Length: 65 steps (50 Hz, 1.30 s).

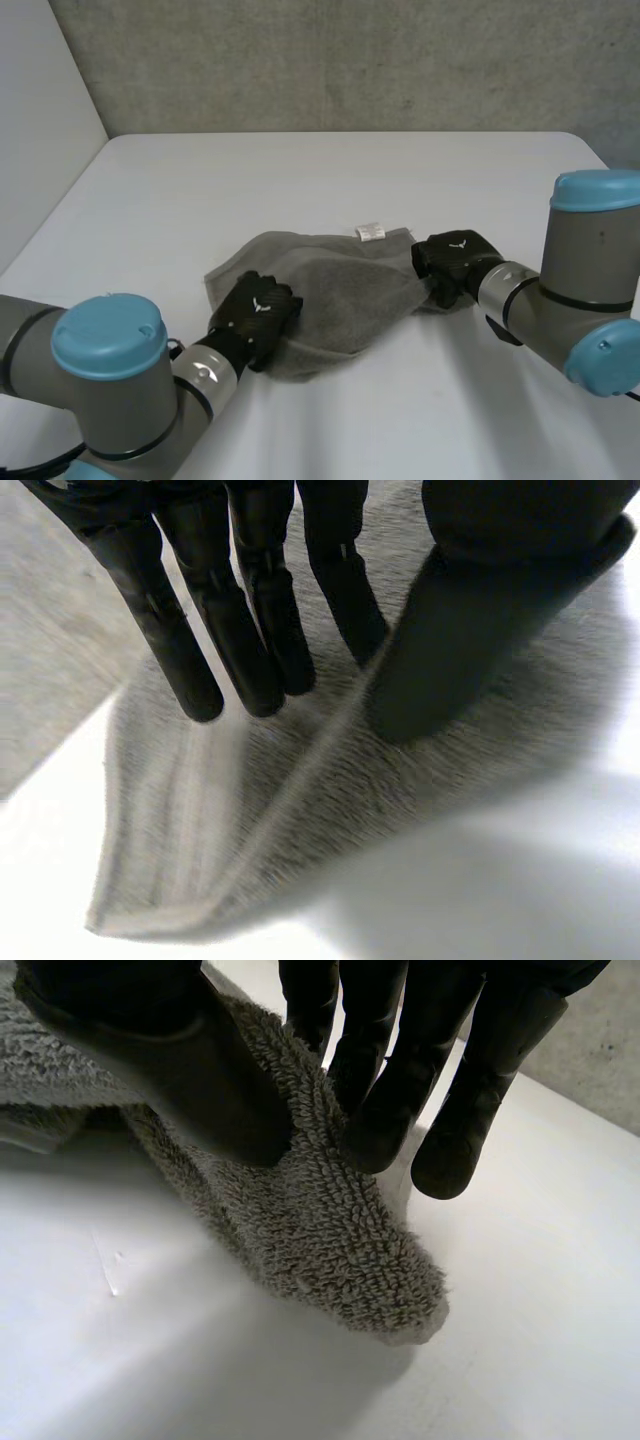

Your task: Fold the towel.

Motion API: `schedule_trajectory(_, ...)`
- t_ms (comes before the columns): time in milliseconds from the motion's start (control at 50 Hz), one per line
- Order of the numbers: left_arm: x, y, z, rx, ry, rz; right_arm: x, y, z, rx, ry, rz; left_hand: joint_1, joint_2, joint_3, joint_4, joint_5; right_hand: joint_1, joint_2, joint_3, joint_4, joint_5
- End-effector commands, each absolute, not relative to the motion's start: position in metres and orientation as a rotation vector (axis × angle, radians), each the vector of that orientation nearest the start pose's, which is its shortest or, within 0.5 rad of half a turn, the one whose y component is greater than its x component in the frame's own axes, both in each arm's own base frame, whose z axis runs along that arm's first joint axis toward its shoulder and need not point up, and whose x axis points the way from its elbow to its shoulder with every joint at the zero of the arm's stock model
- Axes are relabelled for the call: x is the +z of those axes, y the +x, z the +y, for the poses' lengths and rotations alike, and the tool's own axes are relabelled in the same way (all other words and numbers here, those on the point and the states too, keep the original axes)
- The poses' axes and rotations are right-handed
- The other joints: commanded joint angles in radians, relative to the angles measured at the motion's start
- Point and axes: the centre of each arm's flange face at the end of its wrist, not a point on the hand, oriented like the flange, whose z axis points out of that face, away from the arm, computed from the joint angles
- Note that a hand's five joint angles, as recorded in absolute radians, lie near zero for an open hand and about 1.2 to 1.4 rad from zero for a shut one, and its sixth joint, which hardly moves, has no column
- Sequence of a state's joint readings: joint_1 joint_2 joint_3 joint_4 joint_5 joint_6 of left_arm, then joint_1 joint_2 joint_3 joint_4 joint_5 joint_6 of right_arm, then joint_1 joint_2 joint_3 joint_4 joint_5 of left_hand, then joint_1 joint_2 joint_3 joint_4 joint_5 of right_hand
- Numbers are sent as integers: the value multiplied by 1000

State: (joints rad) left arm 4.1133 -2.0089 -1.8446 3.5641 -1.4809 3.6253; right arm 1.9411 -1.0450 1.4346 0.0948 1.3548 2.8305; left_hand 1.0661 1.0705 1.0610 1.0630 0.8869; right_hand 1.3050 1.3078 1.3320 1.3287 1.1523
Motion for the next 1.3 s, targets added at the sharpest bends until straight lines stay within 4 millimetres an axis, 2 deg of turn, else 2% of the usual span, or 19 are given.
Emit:
schedule_trajectory(20, 141, -302, -200, -2058, 1315, 2126, 216, 245, -284, -1622, -1142, 2315, 330, 326, 335, 333, 335, 91, 89, 64, 68, 69)
schedule_trajectory(140, 183, -305, -186, -2230, 1283, 2029, 282, 235, -290, -1894, -1207, 2210, 330, 326, 335, 333, 335, 91, 89, 64, 68, 69)
schedule_trajectory(180, 218, -306, -171, -2382, 1237, 1948, 329, 234, -293, -2085, -1173, 2094, 330, 326, 335, 333, 335, 91, 89, 64, 68, 69)
schedule_trajectory(200, 218, -306, -171, -2383, 1236, 1948, 329, 234, -293, -2086, -1173, 2093, 330, 326, 335, 333, 335, 91, 89, 64, 68, 69)
schedule_trajectory(240, 238, -303, -166, -2476, 1183, 1911, 367, 238, -293, -2236, -1133, 1949, 330, 326, 335, 333, 335, 91, 89, 64, 68, 69)
schedule_trajectory(280, 268, -295, -160, -2632, 1039, 1906, 383, 240, -295, -2302, -1097, 1873, 330, 326, 335, 333, 335, 91, 89, 64, 68, 69)
schedule_trajectory(360, 284, -287, -162, -2748, 880, 1970, 398, 254, -305, -2372, -1038, 1679, 330, 326, 335, 333, 335, 91, 89, 64, 68, 69)
schedule_trajectory(460, 282, -279, -177, -2765, 714, 2093, 357, 309, -321, -2258, -1081, 1479, 330, 326, 335, 333, 335, 91, 89, 64, 68, 69)
schedule_trajectory(500, 259, -282, -184, -2672, 736, 2187, 297, 349, -322, -2070, -1166, 1515, 330, 326, 335, 333, 335, 91, 89, 64, 68, 69)
schedule_trajectory(520, 259, -282, -184, -2672, 736, 2188, 297, 349, -322, -2069, -1167, 1515, 330, 326, 335, 333, 335, 91, 89, 64, 68, 69)
schedule_trajectory(560, 223, -290, -187, -2519, 807, 2316, 224, 367, -325, -1856, -1226, 1658, 330, 326, 335, 333, 335, 91, 89, 64, 68, 69)
schedule_trajectory(620, 208, -292, -189, -2450, 831, 2364, 192, 368, -326, -1765, -1248, 1747, 330, 326, 335, 333, 335, -66, -69, -93, -90, -88)
schedule_trajectory(640, 197, -293, -192, -2395, 844, 2398, 176, 365, -329, -1725, -1269, 1816, 330, 326, 335, 333, 335, -749, -752, -776, -773, -771)
schedule_trajectory(660, 188, -293, -194, -2345, 851, 2427, 167, 358, -333, -1718, -1280, 1900, 330, 326, 335, 333, 335, -1131, -1133, -1157, -1154, -1152)
schedule_trajectory(740, 178, -293, -200, -2302, 853, 2447, 169, 349, -335, -1757, -1251, 2018, 330, 326, 335, 333, 335, -1131, -1133, -1157, -1154, -1152)
schedule_trajectory(780, 179, -291, -204, -2300, 836, 2441, 204, 332, -328, -1831, -1179, 2064, 330, 326, 335, 333, 335, -1131, -1133, -1157, -1154, -1152)
schedule_trajectory(880, 186, -288, -219, -2328, 796, 2391, 253, 291, -302, -1891, -1084, 2081, 330, 326, 335, 333, 335, -1131, -1133, -1157, -1154, -1152)
schedule_trajectory(1100, 195, -292, -226, -2367, 808, 2330, 215, 248, -233, -1627, -1104, 2275, 330, 326, 335, 333, 335, -1083, -1086, -1110, -1107, -1105)
schedule_trajectory(1300, 184, -294, -229, -2331, 819, 2354, 179, 236, -188, -1364, -1154, 2259, 330, 326, 335, 333, 335, -801, -803, -828, -824, -822)
